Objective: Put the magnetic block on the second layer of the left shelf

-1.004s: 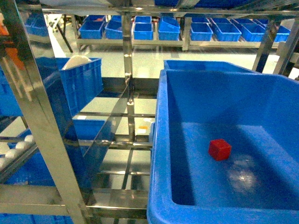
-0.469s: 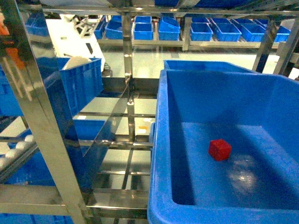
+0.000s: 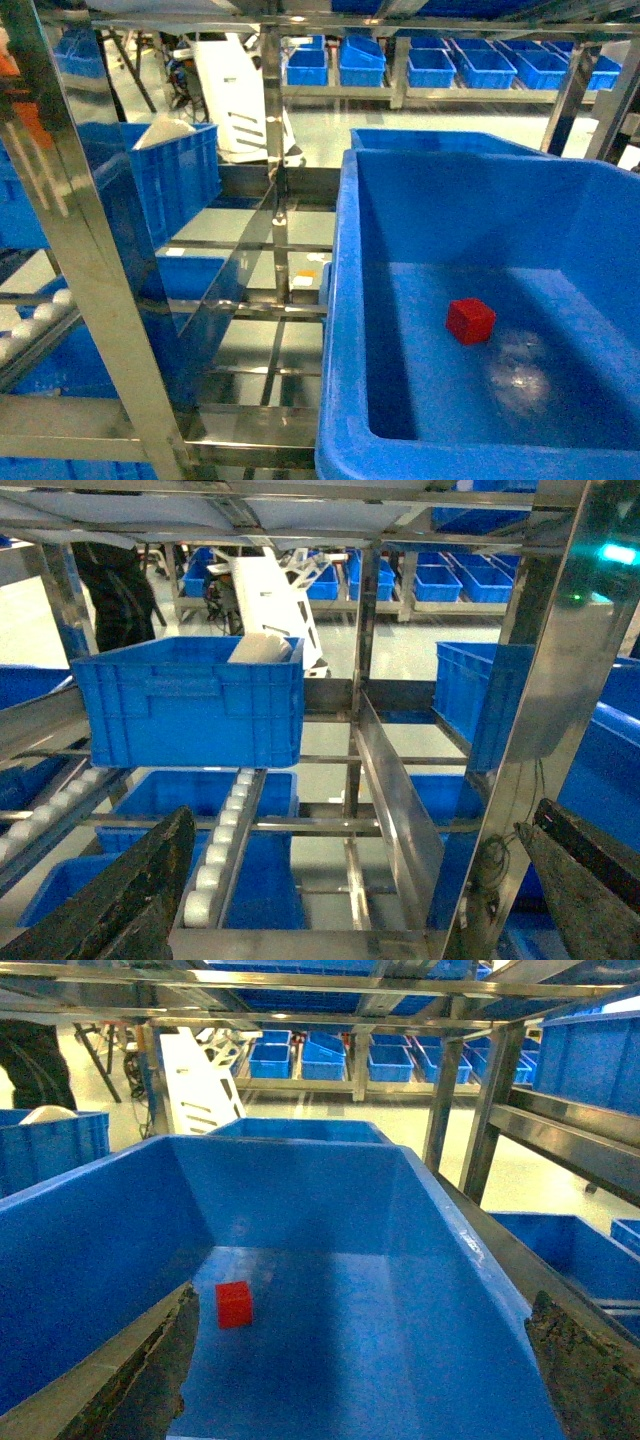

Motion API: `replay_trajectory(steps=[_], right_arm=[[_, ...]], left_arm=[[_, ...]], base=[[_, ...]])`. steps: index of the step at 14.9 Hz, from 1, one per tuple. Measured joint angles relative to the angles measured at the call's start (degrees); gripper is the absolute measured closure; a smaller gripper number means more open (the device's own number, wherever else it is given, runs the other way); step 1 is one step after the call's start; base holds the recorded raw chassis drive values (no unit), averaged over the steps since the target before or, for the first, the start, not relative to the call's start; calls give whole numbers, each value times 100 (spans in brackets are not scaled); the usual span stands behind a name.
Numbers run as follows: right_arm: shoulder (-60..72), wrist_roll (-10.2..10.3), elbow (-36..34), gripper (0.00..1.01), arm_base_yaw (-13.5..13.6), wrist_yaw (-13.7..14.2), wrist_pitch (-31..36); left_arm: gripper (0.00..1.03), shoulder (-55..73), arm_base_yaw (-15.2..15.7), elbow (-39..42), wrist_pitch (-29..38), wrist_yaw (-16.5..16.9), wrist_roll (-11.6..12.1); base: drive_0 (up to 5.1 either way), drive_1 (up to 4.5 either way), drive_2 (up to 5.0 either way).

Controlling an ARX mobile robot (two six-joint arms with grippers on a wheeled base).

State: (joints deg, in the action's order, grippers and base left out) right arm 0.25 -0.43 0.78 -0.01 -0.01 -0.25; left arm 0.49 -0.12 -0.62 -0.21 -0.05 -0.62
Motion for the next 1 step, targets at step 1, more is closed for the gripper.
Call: replay_trajectory(steps=[1], right_arm=[[0, 0, 2, 3, 0, 0, 2]], left_arm=[[5, 0, 0, 0, 0, 0, 0]], base=[[0, 0, 0]])
